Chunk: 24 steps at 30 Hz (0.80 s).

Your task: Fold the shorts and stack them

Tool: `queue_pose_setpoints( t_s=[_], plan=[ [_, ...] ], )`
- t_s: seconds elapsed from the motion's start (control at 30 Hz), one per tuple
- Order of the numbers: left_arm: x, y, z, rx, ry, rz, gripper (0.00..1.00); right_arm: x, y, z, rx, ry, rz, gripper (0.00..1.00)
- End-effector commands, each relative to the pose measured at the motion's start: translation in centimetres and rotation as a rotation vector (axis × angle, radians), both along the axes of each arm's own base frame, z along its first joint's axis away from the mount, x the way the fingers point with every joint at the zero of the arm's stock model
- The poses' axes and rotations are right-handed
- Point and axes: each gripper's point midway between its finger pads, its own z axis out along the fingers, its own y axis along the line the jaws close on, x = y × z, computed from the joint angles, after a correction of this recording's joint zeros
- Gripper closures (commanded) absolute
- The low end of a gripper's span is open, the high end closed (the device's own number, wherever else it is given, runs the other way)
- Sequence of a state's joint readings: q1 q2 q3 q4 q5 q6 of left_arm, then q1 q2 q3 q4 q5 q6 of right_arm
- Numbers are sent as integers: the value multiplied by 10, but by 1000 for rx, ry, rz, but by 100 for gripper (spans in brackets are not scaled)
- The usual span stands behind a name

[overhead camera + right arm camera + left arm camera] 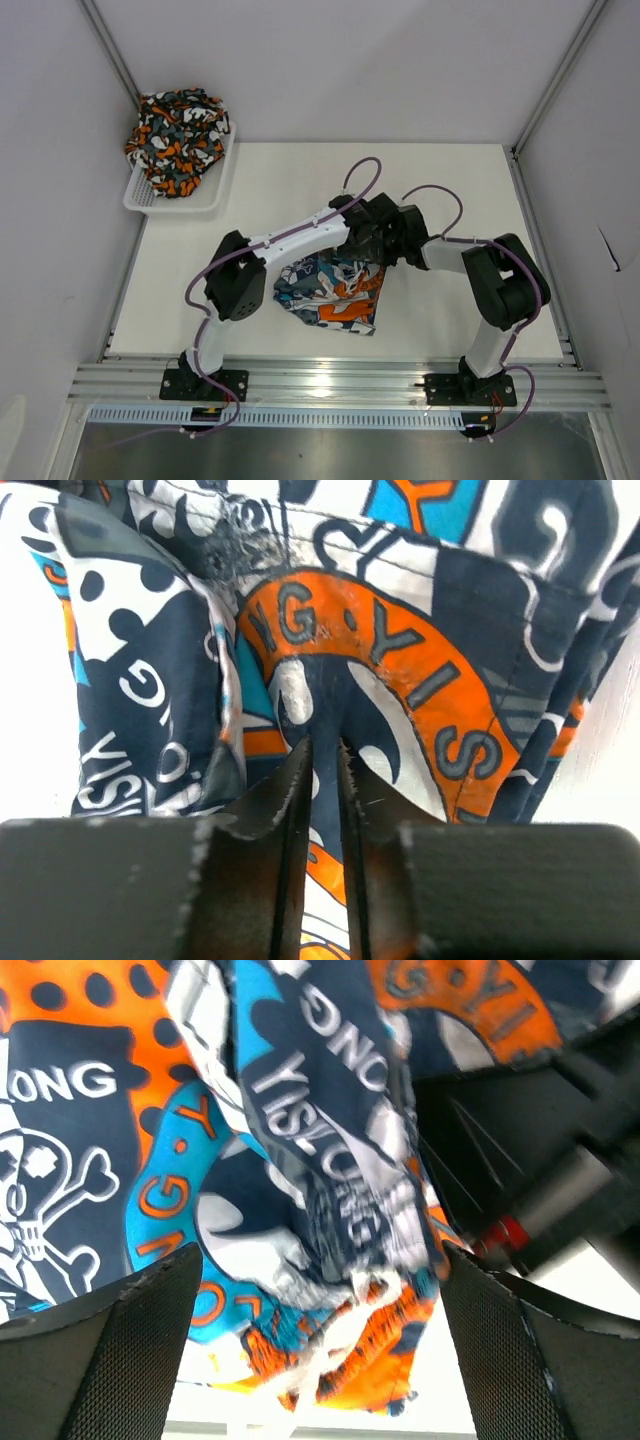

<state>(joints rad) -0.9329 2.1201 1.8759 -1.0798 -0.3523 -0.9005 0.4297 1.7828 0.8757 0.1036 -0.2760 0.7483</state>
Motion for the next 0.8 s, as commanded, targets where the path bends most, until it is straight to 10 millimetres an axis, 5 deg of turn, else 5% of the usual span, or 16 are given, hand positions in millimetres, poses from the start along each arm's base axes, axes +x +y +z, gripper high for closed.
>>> queue_pose_setpoints(
  t_s=[0.0, 0.07, 0.2, 0.27, 0.3, 0.33, 0.4, 0.43, 0.53, 0.77],
  plan=[
    [0, -36, 97, -253, -122, -92, 1, 3, 5, 14, 60, -43, 9, 81],
    [-5, -30, 124, -287, -149, -108, 1, 0, 0, 15, 84, -39, 5, 74],
    [-15, -10, 147, -295, -194, -157, 1, -4, -14, 25, 163, -40, -8, 61],
    [-23, 2, 134, -262, -185, -169, 1, 0, -30, 31, 206, -64, -45, 50],
    [-25, 9, 145, -281, -218, -178, 1, -13, -34, 25, 234, -40, -38, 47],
    [-33, 22, 118, -225, -182, -182, 1, -8, -38, 39, 275, -88, -48, 44],
    [-33, 25, 133, -284, -249, -200, 1, -15, -50, 38, 310, -88, -67, 36],
    [-41, 36, 107, -250, -215, -210, 1, -16, -48, 50, 348, -130, -41, 33],
    [-44, 44, 106, -287, -252, -222, 1, -22, -48, 60, 395, -166, -4, 25],
    [-59, 53, 61, -322, -243, -242, 1, -34, -43, 69, 509, -200, 11, 20]
  ],
)
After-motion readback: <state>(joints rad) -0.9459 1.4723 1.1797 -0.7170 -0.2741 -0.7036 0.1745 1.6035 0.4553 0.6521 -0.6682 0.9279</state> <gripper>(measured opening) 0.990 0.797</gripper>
